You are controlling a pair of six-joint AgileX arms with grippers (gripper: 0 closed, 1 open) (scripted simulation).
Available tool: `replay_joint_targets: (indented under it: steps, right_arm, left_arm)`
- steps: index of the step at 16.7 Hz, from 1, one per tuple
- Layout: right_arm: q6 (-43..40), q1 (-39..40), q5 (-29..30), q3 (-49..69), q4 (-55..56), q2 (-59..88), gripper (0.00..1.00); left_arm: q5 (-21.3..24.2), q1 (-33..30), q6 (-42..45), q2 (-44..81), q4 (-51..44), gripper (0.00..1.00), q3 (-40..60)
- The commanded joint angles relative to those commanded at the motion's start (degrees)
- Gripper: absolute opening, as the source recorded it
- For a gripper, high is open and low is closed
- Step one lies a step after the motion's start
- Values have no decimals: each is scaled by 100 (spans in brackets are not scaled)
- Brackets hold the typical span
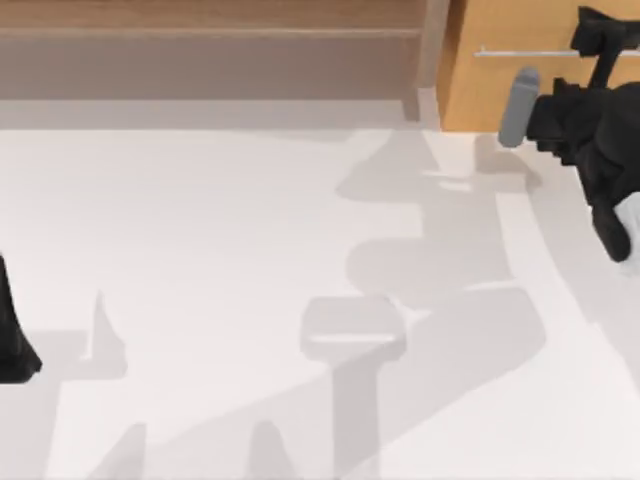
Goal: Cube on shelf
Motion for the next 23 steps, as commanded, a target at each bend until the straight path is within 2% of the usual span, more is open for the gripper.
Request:
replay_joint_targets:
  steps: [4, 17, 23]
  right_arm:
    - [-1, -4, -4, 52, -29, 23, 100]
    - [-1, -4, -4, 52, -29, 23, 2]
    - [-1, -4, -4, 52, -29, 23, 0]
  left_arm:
    - [0, 0, 0, 0, 0, 100, 0]
    - [0, 0, 0, 0, 0, 100, 0]
    - [0, 0, 0, 0, 0, 100, 0]
